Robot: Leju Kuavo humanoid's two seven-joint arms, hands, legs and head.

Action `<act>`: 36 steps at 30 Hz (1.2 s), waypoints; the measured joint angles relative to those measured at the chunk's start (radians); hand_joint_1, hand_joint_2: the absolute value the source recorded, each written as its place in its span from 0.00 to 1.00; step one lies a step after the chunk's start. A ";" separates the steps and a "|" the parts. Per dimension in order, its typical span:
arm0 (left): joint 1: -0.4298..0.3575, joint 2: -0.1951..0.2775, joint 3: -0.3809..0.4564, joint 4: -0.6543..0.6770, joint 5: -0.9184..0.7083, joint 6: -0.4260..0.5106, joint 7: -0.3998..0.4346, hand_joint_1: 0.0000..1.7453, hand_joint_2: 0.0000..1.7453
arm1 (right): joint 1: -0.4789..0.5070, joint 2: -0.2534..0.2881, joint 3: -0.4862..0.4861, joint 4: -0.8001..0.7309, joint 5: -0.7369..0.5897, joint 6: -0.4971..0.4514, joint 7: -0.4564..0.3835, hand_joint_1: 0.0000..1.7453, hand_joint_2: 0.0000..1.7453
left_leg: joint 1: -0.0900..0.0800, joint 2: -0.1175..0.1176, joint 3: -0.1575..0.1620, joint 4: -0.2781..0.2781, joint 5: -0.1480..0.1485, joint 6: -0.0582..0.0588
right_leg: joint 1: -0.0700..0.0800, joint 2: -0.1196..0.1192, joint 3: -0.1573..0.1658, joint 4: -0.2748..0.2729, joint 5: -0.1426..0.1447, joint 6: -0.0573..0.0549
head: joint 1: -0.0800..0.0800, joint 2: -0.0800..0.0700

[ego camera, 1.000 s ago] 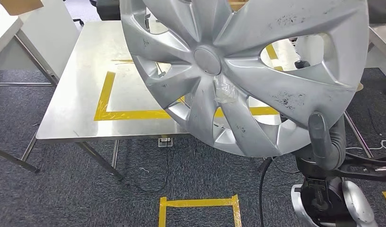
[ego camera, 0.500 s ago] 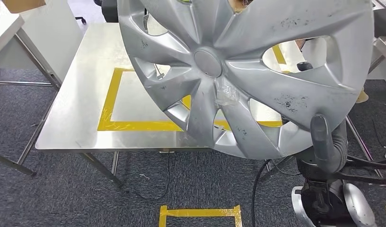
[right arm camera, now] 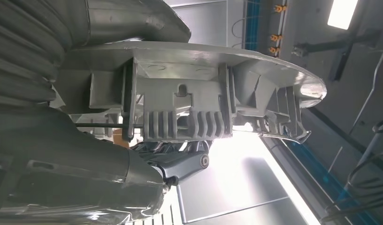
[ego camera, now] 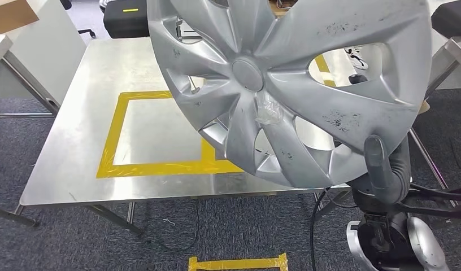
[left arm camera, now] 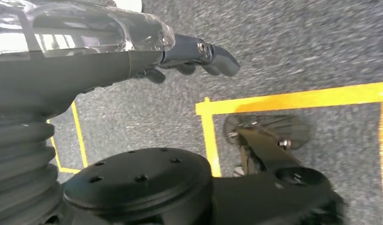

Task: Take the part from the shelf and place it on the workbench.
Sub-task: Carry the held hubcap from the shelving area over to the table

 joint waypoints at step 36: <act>0.002 -0.006 0.000 0.000 -0.011 0.003 -0.010 0.00 1.00 | -0.011 -0.012 -0.022 -0.013 0.409 -0.215 0.159 1.00 1.00 | -0.012 -0.002 0.047 -0.085 0.002 0.049 | -0.002 0.000 0.020 -0.002 -0.022 0.034 | 0.000 0.000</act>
